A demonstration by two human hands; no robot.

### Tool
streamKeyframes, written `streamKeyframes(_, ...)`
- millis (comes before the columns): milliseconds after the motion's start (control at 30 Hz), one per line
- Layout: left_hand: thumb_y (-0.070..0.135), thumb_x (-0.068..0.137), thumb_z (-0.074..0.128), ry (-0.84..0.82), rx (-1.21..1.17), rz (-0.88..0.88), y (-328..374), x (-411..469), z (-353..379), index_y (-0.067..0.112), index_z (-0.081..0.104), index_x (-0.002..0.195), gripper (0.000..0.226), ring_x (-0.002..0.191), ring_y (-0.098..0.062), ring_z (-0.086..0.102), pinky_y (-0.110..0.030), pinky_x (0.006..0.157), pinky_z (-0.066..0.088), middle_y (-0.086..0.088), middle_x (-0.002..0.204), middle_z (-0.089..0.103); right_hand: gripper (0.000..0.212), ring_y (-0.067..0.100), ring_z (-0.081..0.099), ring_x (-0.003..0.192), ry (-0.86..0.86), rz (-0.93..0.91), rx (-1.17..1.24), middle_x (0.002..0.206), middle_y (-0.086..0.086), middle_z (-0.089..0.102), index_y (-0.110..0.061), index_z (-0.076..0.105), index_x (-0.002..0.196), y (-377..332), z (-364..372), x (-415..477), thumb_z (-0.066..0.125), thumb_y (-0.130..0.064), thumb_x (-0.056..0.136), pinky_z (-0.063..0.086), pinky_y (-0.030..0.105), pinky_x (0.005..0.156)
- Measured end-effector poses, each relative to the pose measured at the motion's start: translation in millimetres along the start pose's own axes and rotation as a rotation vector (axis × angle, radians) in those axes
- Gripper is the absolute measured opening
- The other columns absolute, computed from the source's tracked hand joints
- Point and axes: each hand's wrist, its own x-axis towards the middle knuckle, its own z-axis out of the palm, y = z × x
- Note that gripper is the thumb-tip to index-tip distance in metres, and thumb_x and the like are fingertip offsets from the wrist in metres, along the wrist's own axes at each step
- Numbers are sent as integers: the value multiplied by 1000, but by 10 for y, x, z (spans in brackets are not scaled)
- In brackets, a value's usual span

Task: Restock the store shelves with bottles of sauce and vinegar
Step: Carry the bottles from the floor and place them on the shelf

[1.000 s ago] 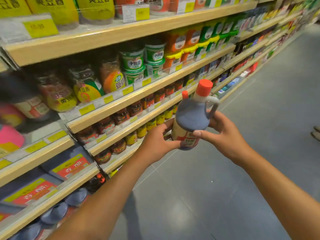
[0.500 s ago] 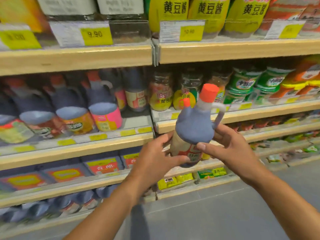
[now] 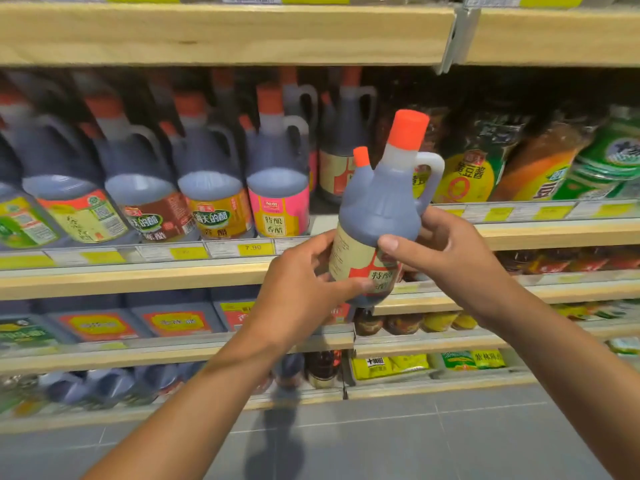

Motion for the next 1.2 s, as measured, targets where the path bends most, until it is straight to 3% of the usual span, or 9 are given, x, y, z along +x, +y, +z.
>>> streamKeyframes(233,31,73,84,30,112,107,65,38,-119,50,57,136,71,117,4,65,-27,98,56,29,126,68,98,-5,63,114,160,-46,-256,122,-20,70,-32,55,135,-85,162,37,90,-60,48,56,26,90)
streamKeyframes(300,30,78,81,62,195,169,108,78,-151,52,52,140,72,120,6,62,-25,97,55,30,129,66,88,-9,63,110,200,-116,-330,115,-27,68,-40,57,126,-122,176,53,91,-63,48,56,23,86)
streamKeyframes(433,25,85,77,170,346,255,154,187,-184,35,50,148,69,122,0,56,-24,98,53,20,133,57,67,-20,55,108,275,-295,-418,113,-44,59,-52,53,111,-184,270,131,89,-59,54,42,-1,77)
streamKeyframes(600,25,94,66,231,355,218,141,202,-240,35,43,153,65,129,-3,53,-36,103,53,20,142,52,68,-22,50,113,320,-437,-480,116,-42,55,-46,47,119,-50,383,342,88,-54,66,37,-3,83)
streamKeyframes(700,32,95,63,233,425,197,113,171,-320,40,42,152,61,128,-4,55,-41,101,54,22,143,51,75,-22,47,115,344,-401,-483,119,-32,56,-32,51,128,104,388,480,90,-52,67,36,-1,84)
streamKeyframes(767,33,95,61,240,473,176,108,132,-357,47,42,147,57,113,1,59,-41,94,55,27,136,51,83,-22,47,117,331,-363,-495,123,-26,59,-30,51,136,165,388,553,92,-49,66,36,-2,84)
streamKeyframes(933,33,94,61,322,518,113,85,71,-436,53,46,120,36,91,5,62,-42,81,56,32,123,52,69,-22,53,106,303,-244,-475,110,-43,59,-57,48,116,172,403,674,93,-47,64,43,1,76)
streamKeyframes(1100,35,93,65,373,503,160,209,138,-584,52,44,117,36,75,-4,64,-41,71,55,27,113,58,69,6,59,92,319,-9,-573,102,-18,61,-28,50,111,67,409,930,89,-58,63,47,23,64)
streamKeyframes(1200,33,93,66,400,531,214,371,223,-684,45,42,129,45,70,-9,64,-45,67,55,20,107,60,50,9,67,84,214,45,-596,91,-9,71,-20,65,99,-55,374,1046,89,-52,68,53,33,61)
